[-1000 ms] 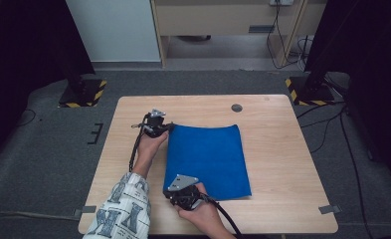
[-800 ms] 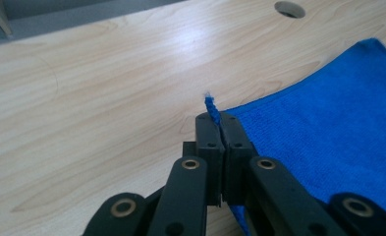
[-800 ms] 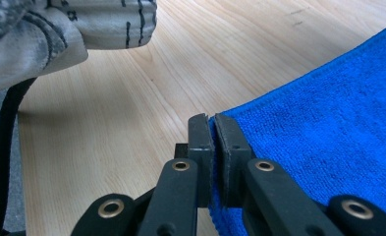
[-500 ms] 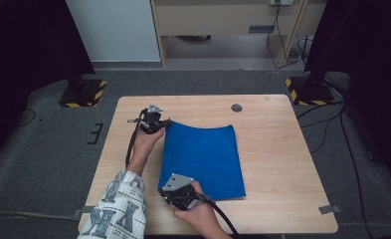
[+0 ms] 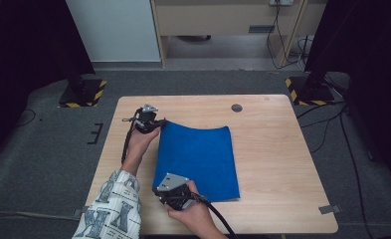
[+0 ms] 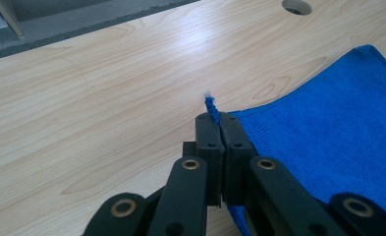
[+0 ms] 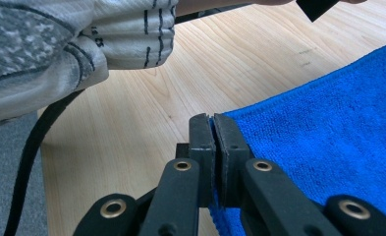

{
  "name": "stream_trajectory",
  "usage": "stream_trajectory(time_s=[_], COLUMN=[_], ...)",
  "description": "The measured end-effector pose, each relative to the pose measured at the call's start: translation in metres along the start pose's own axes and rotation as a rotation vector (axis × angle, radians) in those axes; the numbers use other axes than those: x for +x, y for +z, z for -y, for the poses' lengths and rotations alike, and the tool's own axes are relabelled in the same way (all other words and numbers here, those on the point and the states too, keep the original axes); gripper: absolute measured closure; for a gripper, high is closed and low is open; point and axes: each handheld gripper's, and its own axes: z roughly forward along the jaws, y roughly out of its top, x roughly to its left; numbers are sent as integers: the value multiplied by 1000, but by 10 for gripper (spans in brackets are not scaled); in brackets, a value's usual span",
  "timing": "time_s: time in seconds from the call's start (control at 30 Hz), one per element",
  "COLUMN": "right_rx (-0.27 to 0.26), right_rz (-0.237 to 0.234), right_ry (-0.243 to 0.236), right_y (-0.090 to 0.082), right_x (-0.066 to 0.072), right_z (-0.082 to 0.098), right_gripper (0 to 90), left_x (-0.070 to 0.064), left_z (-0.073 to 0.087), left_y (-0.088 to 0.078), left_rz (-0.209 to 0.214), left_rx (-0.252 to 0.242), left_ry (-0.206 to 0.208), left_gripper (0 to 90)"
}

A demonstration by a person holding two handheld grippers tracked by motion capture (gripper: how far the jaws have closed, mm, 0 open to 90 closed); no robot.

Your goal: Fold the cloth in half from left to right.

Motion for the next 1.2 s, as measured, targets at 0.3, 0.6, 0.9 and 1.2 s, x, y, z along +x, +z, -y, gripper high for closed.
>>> stream_trajectory(time_s=[0.3, 0.6, 0.9, 1.2], right_rx=[-10, -9, -7, -8], right_rz=[-9, -9, -9, -11], right_ry=[-5, -7, -7, -14], right_y=[5, 5, 7, 10], right_x=[4, 5, 6, 8], right_z=[-5, -6, -7, -8], right_gripper=[877, 877, 877, 877], left_x=[5, 7, 10, 15], left_z=[2, 3, 5, 6], left_y=[-3, -5, -6, -10], left_rz=[26, 26, 25, 20], left_rx=[4, 4, 7, 11], left_ry=[0, -4, -7, -14], left_gripper=[883, 883, 883, 883])
